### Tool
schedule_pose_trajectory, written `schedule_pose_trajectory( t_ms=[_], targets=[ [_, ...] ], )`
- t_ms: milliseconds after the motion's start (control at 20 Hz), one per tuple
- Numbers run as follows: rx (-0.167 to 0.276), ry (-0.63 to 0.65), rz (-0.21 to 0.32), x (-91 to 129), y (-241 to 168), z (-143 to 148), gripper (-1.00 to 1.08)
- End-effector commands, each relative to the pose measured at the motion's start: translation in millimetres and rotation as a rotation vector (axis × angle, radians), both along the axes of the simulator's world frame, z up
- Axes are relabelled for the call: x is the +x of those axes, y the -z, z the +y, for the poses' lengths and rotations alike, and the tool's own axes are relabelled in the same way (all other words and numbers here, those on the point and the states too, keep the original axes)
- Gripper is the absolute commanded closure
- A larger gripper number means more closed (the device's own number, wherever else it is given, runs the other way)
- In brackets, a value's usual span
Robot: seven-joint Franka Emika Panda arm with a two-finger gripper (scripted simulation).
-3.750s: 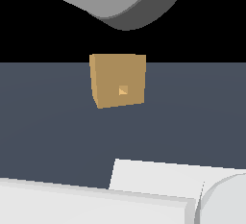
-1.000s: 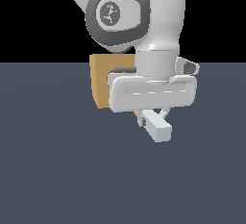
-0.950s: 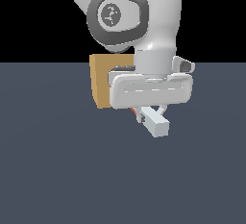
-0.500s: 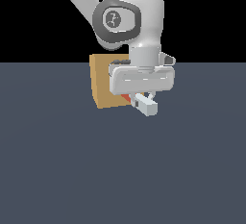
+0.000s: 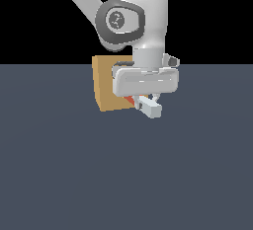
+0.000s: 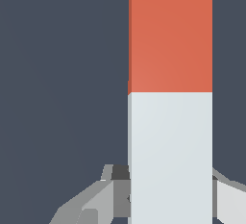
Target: Insert the peg into the horizontal hole in a box.
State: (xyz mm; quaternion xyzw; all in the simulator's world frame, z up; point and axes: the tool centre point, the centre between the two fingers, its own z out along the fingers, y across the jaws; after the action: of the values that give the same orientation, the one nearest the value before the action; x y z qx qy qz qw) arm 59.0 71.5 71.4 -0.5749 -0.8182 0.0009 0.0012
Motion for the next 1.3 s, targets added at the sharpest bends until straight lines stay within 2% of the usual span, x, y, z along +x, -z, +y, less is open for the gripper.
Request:
schedule_pose_trajectory(
  t_ms=[0, 400, 950, 1250],
  targets=[
    [0.001, 0.0, -0.005, 2, -3, 0, 1.08],
    [0.0, 0.0, -0.002, -4, -1, 11, 1.08],
    [0.001, -0.001, -0.005, -34, -2, 93, 1.08],
    [0.001, -0.001, -0.005, -40, -3, 113, 1.08]
  ],
)
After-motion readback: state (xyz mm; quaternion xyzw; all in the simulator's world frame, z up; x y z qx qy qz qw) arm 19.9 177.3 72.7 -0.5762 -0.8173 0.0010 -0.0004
